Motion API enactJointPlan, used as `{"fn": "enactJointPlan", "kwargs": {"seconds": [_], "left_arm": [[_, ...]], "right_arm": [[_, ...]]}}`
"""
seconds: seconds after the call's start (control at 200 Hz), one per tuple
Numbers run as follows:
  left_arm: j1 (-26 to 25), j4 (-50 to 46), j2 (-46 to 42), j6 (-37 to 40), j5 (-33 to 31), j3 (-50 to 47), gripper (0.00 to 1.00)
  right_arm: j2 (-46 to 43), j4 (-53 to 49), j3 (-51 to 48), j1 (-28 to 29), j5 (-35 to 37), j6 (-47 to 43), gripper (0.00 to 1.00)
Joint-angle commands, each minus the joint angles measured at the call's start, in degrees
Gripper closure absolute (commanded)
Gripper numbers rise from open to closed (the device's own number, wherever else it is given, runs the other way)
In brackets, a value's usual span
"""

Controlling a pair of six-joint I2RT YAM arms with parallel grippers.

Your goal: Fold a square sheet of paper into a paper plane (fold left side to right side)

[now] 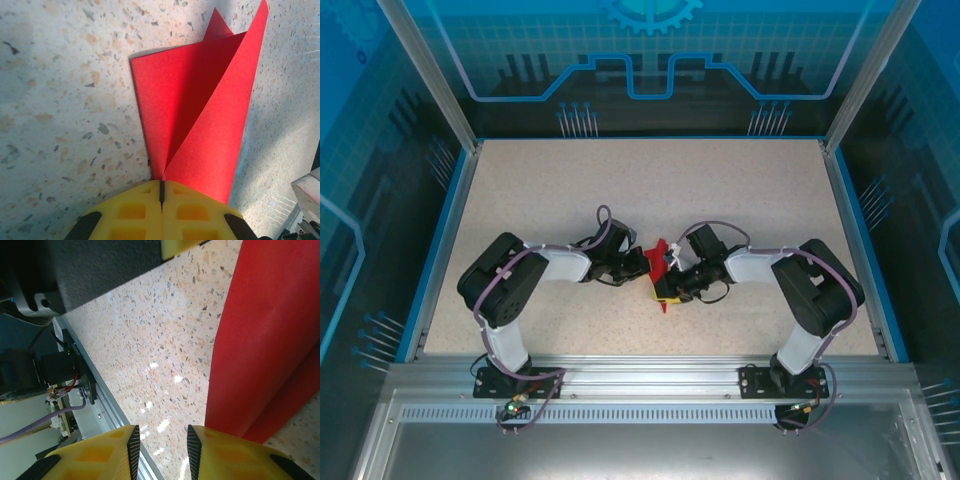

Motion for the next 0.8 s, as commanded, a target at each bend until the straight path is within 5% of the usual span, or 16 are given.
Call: {"fn": "enactJointPlan", "kwargs": {"seconds": [0.0,0.795], "left_arm": [[0.76,-1.96,1.07,1.76,-1.35,1.47,1.0],[1.59,-2.61,5.12,2.04,-2.14,3.76,1.0]], "right_arm": [[1.18,0.53,0.61,1.36,0.43,0.75,0.67],[2.91,-3.51,1.73,2.55,4.28,-0.66,0.66]]}}
